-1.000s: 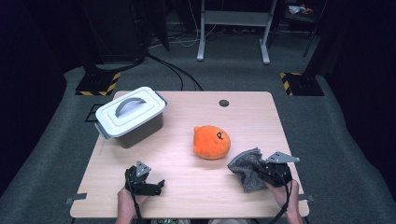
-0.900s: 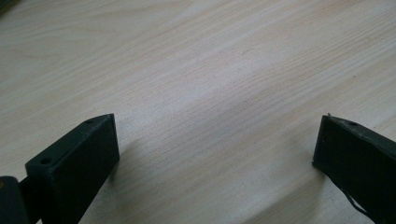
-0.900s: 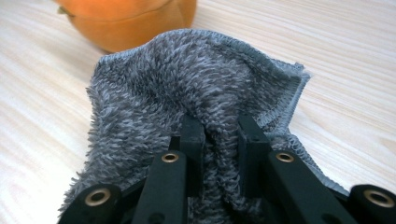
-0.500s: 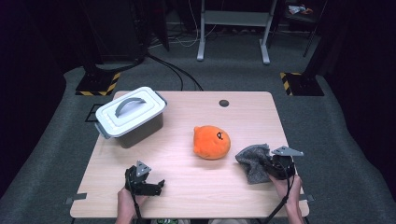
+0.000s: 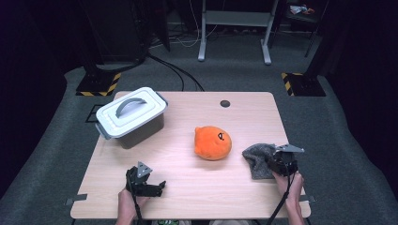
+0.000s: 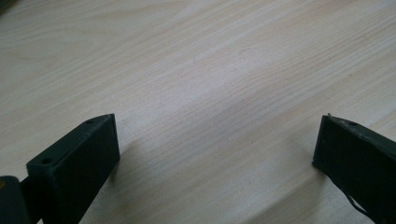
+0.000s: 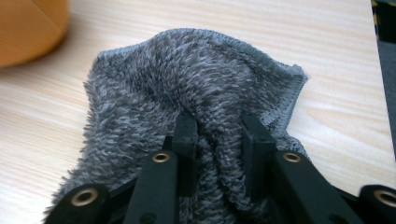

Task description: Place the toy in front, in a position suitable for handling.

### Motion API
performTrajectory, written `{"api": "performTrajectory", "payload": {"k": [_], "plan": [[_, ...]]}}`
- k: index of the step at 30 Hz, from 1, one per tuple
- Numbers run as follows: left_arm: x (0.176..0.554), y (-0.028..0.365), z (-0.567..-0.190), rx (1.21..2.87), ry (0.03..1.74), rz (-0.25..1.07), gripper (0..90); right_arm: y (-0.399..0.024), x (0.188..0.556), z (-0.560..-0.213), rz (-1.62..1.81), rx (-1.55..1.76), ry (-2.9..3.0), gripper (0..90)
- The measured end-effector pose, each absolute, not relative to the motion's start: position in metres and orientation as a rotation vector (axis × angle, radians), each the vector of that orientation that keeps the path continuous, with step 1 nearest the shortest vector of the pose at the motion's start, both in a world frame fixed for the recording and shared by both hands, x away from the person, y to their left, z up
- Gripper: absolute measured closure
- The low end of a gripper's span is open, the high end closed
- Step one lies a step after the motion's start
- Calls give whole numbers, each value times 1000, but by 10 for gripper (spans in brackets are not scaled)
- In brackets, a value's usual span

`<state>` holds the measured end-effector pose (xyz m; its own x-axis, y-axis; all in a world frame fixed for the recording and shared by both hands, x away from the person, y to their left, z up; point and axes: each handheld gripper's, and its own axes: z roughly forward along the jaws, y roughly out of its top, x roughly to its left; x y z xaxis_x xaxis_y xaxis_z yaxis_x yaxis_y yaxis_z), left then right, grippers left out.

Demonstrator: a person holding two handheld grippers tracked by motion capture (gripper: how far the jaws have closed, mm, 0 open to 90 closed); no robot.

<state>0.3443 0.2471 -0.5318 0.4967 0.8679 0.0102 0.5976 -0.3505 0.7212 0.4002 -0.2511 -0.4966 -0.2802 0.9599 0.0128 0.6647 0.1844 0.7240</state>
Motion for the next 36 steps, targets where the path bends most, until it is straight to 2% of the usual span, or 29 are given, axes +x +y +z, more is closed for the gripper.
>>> {"api": "performTrajectory", "payload": {"k": [5, 11, 16, 23, 36], "plan": [[344, 247, -532, 2079, 1194, 521, 0, -254, 403, -507, 806, 1537, 2007, 585], [345, 247, -531, 2089, 1184, 509, 0, -259, 403, -507, 854, 1543, 2011, 292], [348, 243, -529, 2041, 1153, 449, 0, -264, 394, -502, 927, 1490, 2033, 148], [361, 227, -514, 2041, 1066, 430, 25, -270, 377, -509, 954, 1477, 2037, 96], [393, 185, -493, 2031, 958, 384, 74, -277, 364, -524, 992, 1449, 2021, 65]]}}
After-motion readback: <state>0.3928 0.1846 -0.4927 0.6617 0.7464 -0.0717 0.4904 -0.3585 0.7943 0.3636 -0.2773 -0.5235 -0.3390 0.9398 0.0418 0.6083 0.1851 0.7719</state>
